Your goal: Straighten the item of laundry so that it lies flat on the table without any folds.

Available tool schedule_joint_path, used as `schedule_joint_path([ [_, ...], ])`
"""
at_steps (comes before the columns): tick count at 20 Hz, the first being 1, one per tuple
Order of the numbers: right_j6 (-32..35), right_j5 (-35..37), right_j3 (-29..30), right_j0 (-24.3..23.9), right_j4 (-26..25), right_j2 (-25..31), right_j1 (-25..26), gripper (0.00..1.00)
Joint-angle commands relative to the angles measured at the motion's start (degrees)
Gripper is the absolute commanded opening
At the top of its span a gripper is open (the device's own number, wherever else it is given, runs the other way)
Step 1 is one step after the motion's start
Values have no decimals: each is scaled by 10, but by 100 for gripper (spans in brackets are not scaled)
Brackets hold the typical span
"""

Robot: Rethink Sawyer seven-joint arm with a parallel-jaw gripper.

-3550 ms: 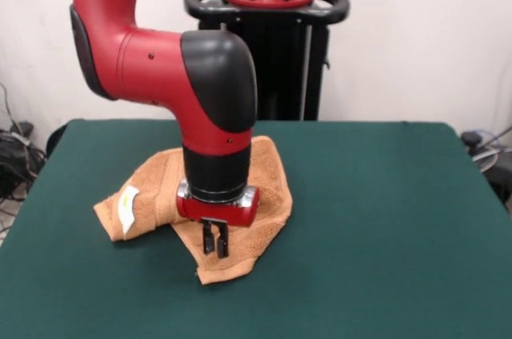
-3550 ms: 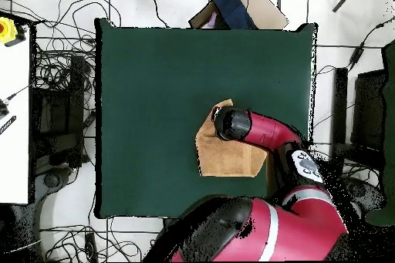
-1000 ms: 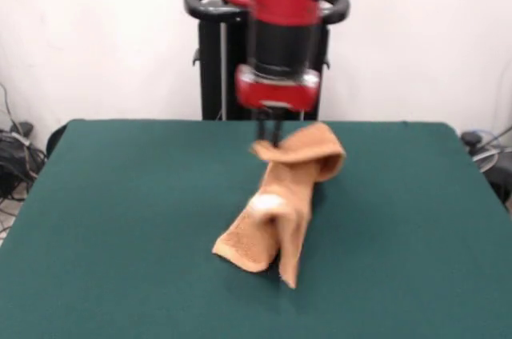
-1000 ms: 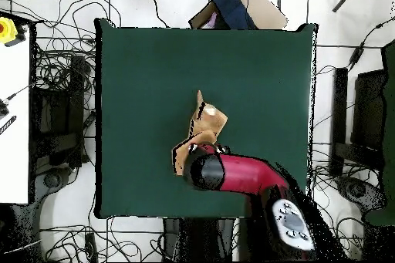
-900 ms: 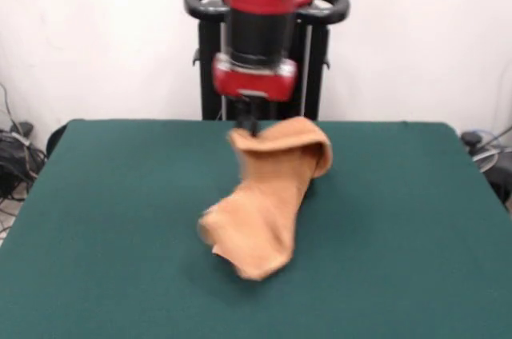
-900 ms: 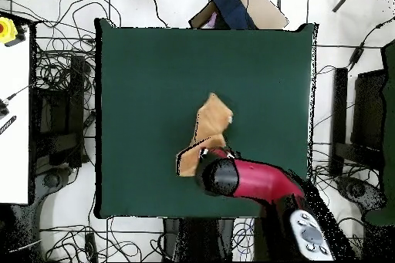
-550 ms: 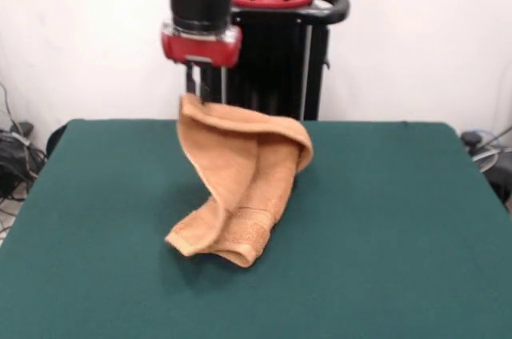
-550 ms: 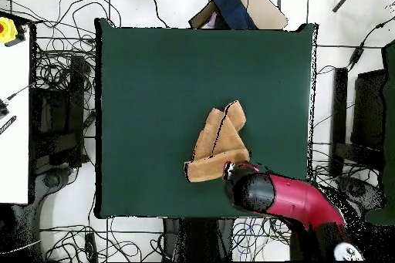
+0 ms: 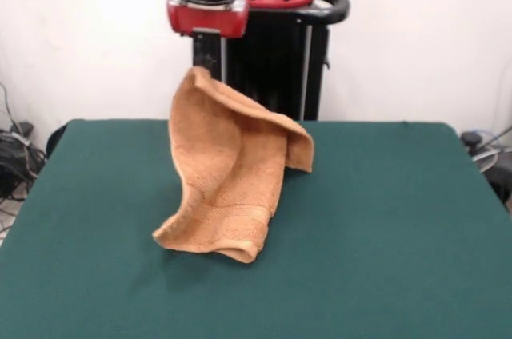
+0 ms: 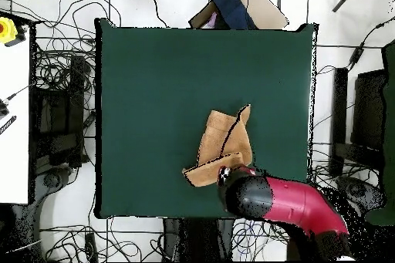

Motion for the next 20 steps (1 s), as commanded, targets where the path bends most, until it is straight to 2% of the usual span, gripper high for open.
schedule_joint_path([
  [1, 38, 45, 31, 71, 29, 63, 0, 0],
  [7, 92, 99, -2, 142, 67, 39, -10, 0],
  [15, 179, 153, -67, 250, 99, -9, 4, 0],
  [20, 190, 153, -73, 281, 108, -29, 6, 0],
])
